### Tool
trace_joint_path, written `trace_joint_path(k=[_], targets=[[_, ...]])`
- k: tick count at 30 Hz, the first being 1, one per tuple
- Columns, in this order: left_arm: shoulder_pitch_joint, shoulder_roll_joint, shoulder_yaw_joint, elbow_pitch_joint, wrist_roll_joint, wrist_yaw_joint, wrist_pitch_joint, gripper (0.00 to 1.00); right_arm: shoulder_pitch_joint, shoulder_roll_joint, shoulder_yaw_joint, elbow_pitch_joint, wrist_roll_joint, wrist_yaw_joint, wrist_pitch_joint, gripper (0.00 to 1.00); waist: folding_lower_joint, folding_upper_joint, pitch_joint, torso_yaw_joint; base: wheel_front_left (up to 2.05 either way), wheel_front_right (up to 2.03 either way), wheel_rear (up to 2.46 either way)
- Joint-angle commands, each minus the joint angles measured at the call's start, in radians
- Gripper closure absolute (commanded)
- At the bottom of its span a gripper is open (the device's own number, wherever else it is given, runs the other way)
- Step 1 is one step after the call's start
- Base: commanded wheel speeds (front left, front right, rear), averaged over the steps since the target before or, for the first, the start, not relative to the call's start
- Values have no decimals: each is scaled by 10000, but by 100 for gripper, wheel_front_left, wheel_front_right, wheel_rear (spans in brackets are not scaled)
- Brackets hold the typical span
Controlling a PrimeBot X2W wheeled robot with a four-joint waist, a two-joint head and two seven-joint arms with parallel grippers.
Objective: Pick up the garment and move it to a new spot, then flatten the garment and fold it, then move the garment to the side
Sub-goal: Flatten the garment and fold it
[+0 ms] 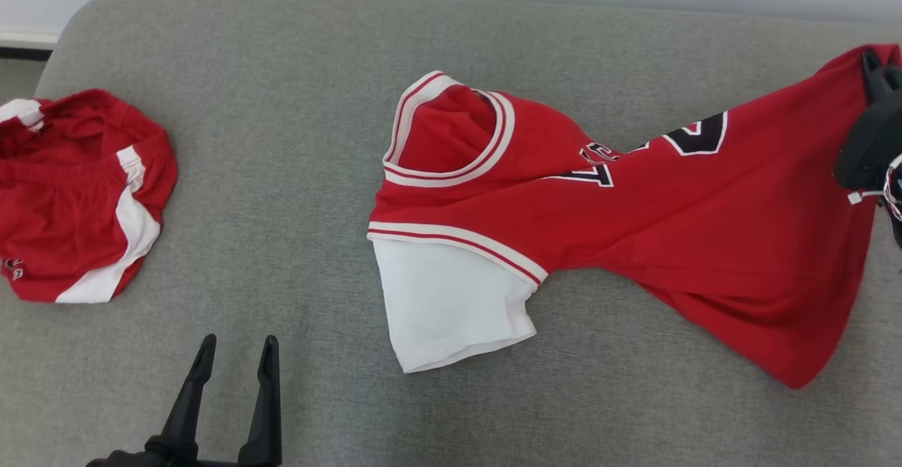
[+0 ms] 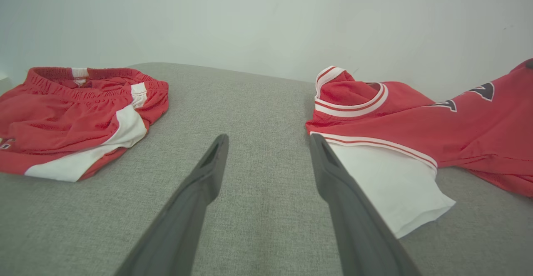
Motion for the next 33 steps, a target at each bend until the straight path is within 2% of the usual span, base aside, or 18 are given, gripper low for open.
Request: trace_joint_path(k=[1,7,8,9,15,19,25,33], targets=[[-120,-39,-20,35,13,-17,-58,0,-189,-114,94,137,-101,10,-162,100,-1,-1,229,308,0,0,0],[-235,-111,-127,164,62,-89,-117,0,-760,-190,173,1229,-384,10,-543,100,-1,-1,388,667,0,0,0],[-261,-119,-133,186,65,-92,-113,0,-798,-197,170,1411,-419,10,-595,75,-1,-1,383,694,0,0,0],[-291,-134,-132,206,76,-84,-122,0,-816,-191,134,1603,-425,10,-633,0,-1,-1,374,713,0,0,0],[-212,-195,-31,393,43,-14,-164,0,-407,-125,88,2172,-24,10,-878,0,-1,-1,24,626,0,0,0],[57,-168,141,544,-38,108,-175,0,592,-286,442,1478,377,10,-1758,0,-1,-1,-528,276,0,0,0],[356,-141,340,677,-146,218,-180,0,2613,-105,508,-426,779,10,-3204,0,-1,-1,-1315,-327,0,0,0],[528,-110,535,764,-225,343,-191,0,5372,602,388,-3366,654,10,-3752,0,-1,-1,-2222,-986,0,0,0]])
